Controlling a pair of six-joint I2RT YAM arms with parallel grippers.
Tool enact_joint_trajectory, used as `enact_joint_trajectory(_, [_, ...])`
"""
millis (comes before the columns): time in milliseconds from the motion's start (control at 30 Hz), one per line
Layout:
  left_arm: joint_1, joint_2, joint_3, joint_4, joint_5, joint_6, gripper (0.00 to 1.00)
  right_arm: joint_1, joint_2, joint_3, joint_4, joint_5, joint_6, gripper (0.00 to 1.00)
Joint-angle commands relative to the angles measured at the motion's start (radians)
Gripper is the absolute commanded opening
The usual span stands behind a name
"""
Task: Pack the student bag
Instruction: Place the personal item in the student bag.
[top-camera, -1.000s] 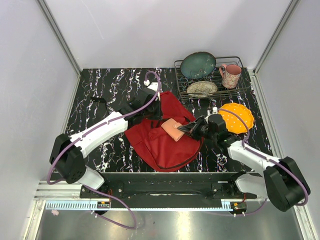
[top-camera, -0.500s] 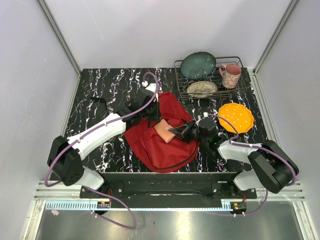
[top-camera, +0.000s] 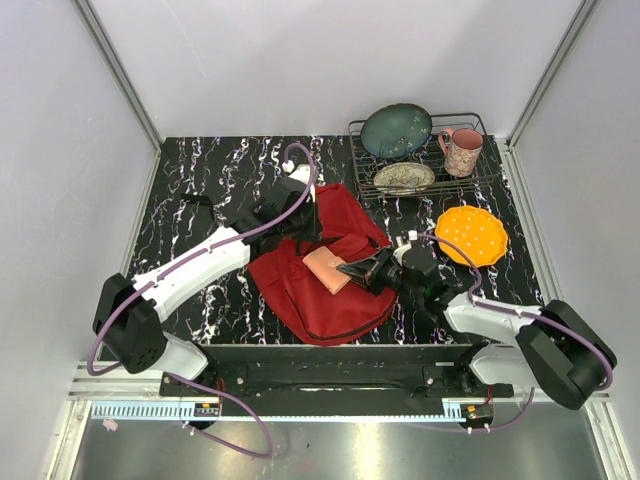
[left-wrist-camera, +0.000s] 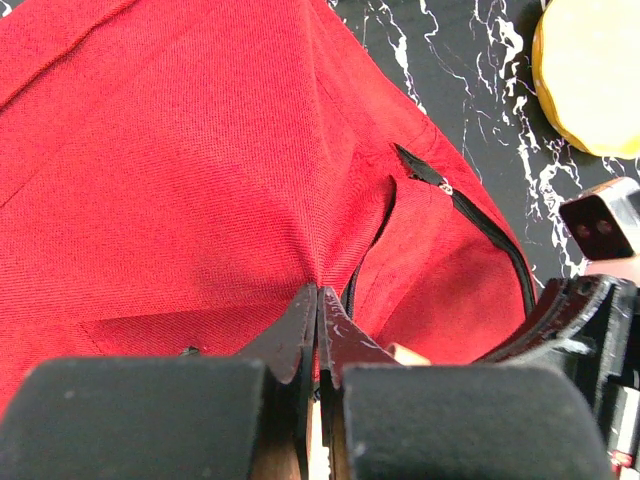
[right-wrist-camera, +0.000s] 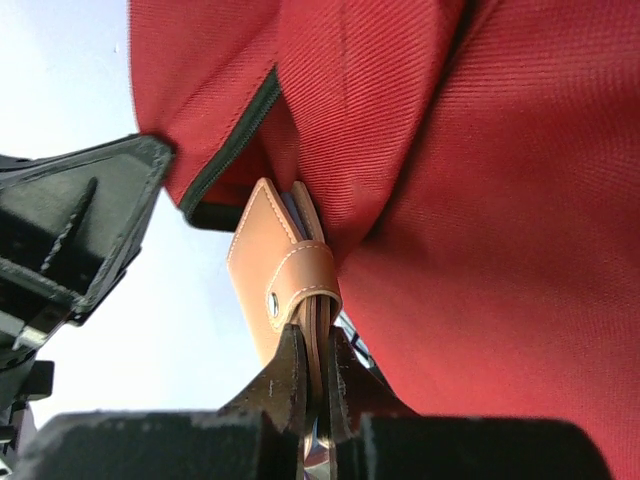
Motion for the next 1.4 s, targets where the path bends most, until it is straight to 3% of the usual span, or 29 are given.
enact_joint_trajectory(0, [-0.006,-0.076,0.011,0.128,0.067,-0.015,0.00,0.012,0.060,0.022,0.073,0.028,-0.017,0.00])
enact_joint_trajectory(267, [-0.006,-0.136,-0.041,0.078,0.056,0.023,0.00,0.009,0.004,0.028,0.061,0.199,-0.090,0.00])
enact_joint_trajectory(433, [-0.006,-0.134,-0.079,0.099,0.085,0.016,0.00,0.008,-0.090,0.106,-0.123,0.327,-0.169,0.00])
enact_joint_trajectory(500, [-0.006,-0.133,-0.096,0.143,0.127,-0.006,0.00,0.008,-0.073,0.141,-0.119,0.315,-0.175,0.00])
enact_joint_trajectory(700, [-0.007,-0.113,-0.092,0.197,0.203,-0.056,0.00,0.017,0.123,0.167,0.074,0.249,-0.097,0.00])
enact_joint_trajectory(933, [-0.007,-0.110,-0.060,0.147,0.173,-0.052,0.00,0.067,0.286,0.157,0.390,0.330,-0.094,0.00])
enact_joint_trajectory(1233, [-0.007,-0.109,-0.055,0.075,0.166,0.017,0.00,0.071,0.384,0.256,0.455,0.333,-0.130,0.00])
enact_joint_trajectory(1367, [-0.006,-0.117,-0.030,0.030,0.130,0.046,0.00,0.071,0.471,0.226,0.628,0.340,-0.069,0.00])
